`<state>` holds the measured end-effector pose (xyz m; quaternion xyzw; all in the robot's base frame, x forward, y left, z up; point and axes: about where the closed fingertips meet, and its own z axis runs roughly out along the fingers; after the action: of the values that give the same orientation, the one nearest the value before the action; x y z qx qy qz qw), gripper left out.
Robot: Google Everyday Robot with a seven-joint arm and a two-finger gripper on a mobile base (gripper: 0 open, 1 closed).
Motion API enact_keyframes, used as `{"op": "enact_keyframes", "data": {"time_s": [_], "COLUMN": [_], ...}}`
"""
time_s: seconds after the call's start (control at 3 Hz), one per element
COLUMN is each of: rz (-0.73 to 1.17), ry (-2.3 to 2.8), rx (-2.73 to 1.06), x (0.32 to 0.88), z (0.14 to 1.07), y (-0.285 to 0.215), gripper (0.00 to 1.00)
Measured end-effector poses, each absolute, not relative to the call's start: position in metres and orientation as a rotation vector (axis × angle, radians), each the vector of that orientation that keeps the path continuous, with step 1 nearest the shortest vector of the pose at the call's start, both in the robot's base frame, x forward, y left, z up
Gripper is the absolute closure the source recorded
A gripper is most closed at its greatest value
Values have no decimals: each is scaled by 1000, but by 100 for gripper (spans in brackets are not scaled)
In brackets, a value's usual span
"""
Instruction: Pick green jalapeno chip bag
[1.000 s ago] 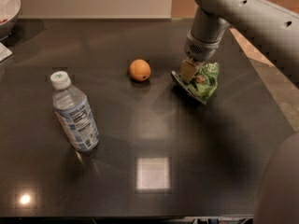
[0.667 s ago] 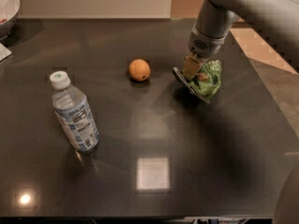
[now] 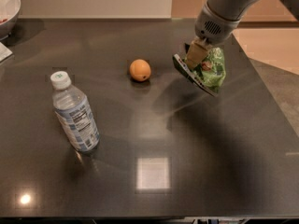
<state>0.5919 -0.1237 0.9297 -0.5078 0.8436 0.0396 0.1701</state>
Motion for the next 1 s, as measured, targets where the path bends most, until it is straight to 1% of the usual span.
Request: {"op": "enact_keyframes", "data": {"time_s": [1.0], "rz": [166], "ry": [2183], "rx": [-1585], "x": [573], "z": [1008], "y": [-101], "gripper": [100]}}
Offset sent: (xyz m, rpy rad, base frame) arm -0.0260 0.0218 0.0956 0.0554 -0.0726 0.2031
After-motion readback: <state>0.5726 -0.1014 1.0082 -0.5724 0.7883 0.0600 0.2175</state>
